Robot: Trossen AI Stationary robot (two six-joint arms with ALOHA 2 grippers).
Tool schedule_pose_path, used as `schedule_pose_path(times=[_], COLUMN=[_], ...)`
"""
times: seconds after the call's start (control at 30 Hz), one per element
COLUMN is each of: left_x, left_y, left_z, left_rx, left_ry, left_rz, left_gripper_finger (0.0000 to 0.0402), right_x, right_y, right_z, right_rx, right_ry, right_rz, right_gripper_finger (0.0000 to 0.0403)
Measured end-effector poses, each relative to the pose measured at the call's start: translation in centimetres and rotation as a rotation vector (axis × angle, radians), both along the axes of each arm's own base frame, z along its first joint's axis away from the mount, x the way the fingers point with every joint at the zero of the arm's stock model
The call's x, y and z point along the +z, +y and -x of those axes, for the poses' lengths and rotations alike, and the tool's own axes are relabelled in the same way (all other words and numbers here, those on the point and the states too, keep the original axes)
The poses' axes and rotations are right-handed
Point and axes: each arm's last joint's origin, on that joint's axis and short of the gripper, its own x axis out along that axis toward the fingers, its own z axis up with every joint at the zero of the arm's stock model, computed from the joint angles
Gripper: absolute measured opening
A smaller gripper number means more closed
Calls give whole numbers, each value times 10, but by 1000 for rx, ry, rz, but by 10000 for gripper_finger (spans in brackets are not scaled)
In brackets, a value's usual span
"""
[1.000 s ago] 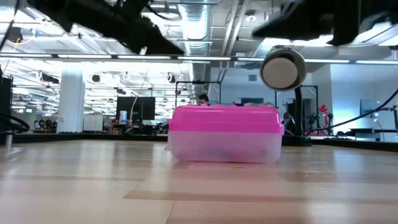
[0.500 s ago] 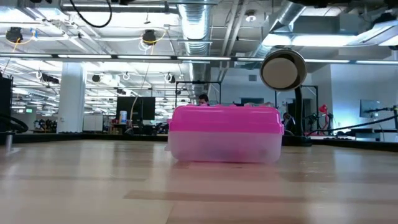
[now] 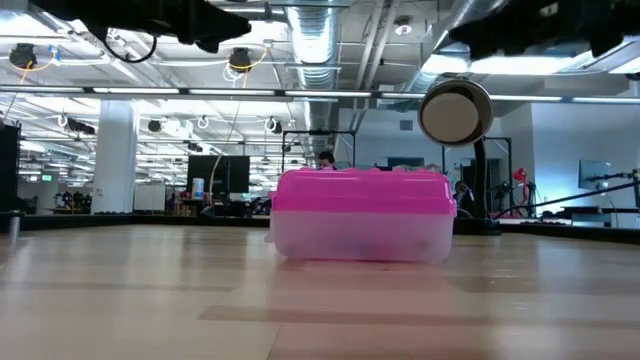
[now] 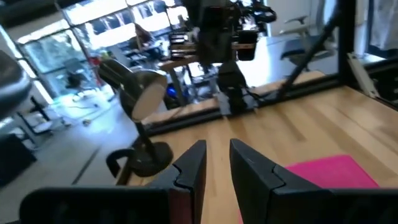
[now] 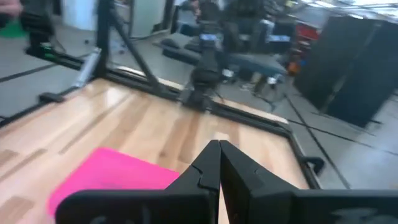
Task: Pick & place school supplies into a supply box
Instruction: Return to Home Position
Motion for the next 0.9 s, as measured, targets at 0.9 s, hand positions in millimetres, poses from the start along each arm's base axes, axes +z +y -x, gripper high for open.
schedule_pose_path(times=[0.9], left_x=[-96], left_y=[-27], left_z=[87], left_rx=[51], left_ry=[-303], left_rz=[63], left_gripper_finger=[66], right_x=[-88], right_y=[9], right_z=[36], right_rx=[-27], right_ry=[-275], right_rz=[-149], right_gripper_finger=[0])
